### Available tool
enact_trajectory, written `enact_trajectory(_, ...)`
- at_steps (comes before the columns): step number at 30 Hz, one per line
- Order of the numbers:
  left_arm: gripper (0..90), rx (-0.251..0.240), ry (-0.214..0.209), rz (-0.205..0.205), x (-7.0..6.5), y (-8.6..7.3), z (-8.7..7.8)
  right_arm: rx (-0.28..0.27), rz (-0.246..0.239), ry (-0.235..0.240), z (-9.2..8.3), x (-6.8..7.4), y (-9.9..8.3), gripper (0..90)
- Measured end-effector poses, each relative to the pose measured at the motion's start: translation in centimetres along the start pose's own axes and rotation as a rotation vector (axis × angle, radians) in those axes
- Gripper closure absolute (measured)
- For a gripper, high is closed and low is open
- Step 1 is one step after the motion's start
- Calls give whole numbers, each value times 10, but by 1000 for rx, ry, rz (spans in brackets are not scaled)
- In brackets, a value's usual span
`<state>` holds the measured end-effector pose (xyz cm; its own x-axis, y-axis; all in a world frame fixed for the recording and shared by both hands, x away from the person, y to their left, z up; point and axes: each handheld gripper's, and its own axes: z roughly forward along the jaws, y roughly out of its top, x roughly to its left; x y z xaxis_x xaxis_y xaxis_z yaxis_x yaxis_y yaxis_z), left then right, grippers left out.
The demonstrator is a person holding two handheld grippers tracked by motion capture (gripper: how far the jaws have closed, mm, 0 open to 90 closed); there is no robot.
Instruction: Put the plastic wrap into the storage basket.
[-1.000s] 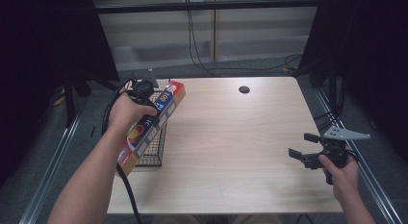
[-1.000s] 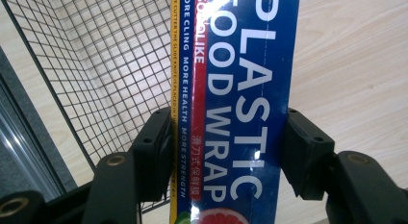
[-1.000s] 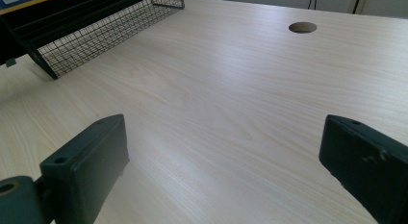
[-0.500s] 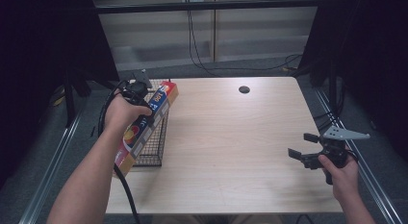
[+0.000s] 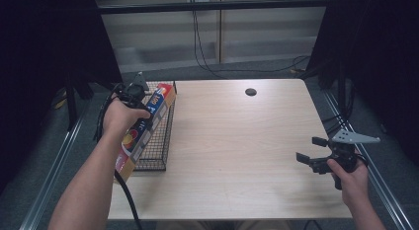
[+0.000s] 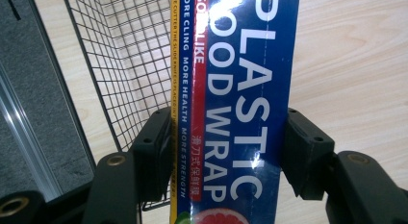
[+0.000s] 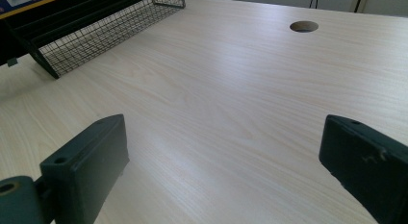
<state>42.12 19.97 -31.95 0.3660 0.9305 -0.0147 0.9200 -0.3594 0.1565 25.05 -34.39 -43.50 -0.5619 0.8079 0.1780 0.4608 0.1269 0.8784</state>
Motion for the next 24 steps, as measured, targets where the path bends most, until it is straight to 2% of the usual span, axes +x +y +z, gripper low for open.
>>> enact_trajectory(20, 434, 5, 24, -99, 21, -6, 9, -1, 3, -1, 0, 0, 0, 28)
enact_trajectory(24, 433, 1, 23, -134, 23, -7, 12, 1, 3, -1, -1, 0, 0, 28)
